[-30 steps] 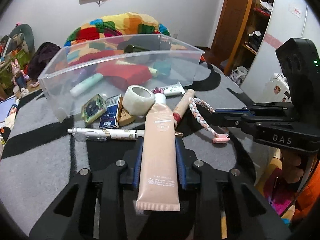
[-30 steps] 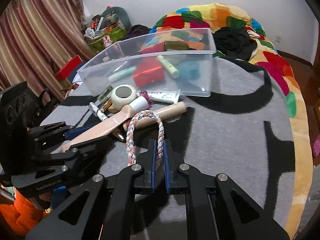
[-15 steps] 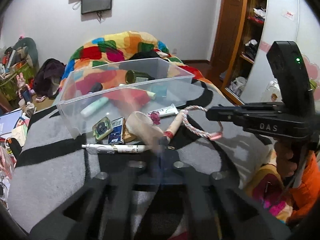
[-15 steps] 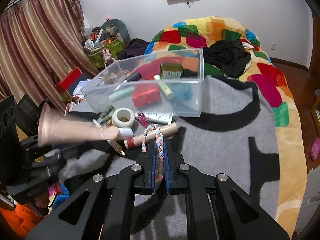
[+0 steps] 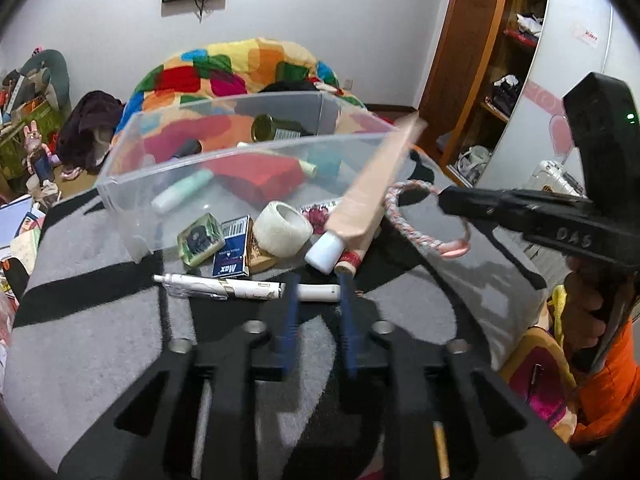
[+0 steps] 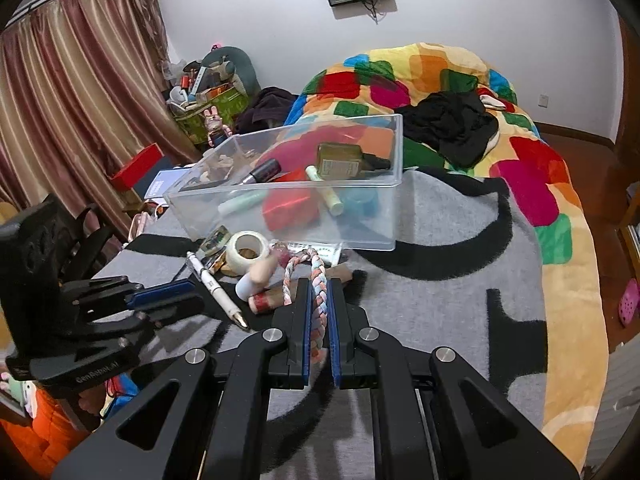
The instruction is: Organize objects
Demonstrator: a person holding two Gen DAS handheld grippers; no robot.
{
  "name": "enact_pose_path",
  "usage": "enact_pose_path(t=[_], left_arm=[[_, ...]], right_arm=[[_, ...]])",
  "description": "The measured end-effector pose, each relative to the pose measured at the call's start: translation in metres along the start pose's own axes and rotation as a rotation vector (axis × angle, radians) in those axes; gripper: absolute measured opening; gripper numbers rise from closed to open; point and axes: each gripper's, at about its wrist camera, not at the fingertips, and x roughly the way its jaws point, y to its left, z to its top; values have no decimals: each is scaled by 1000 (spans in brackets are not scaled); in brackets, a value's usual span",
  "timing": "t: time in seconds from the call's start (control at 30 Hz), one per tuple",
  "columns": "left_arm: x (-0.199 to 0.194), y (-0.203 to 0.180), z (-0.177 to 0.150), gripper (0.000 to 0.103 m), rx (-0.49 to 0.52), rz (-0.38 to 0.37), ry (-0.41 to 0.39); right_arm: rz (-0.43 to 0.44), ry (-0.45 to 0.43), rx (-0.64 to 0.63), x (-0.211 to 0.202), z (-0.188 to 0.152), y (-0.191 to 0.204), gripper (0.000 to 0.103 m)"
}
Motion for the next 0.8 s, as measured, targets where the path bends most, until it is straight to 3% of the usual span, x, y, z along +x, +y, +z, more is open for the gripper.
enact_pose_path(t=[0.07, 0.27, 0.8], left_arm=[[5, 1, 2, 41, -12, -8, 12], [15, -6, 14, 48, 54, 13, 28], [51, 16, 44, 48, -25, 99, 72]], right_arm=[[-4, -7, 10, -3, 0, -5, 7], [-1, -22, 34, -11, 0, -15, 7], [33, -28, 69, -8, 3, -23, 7]])
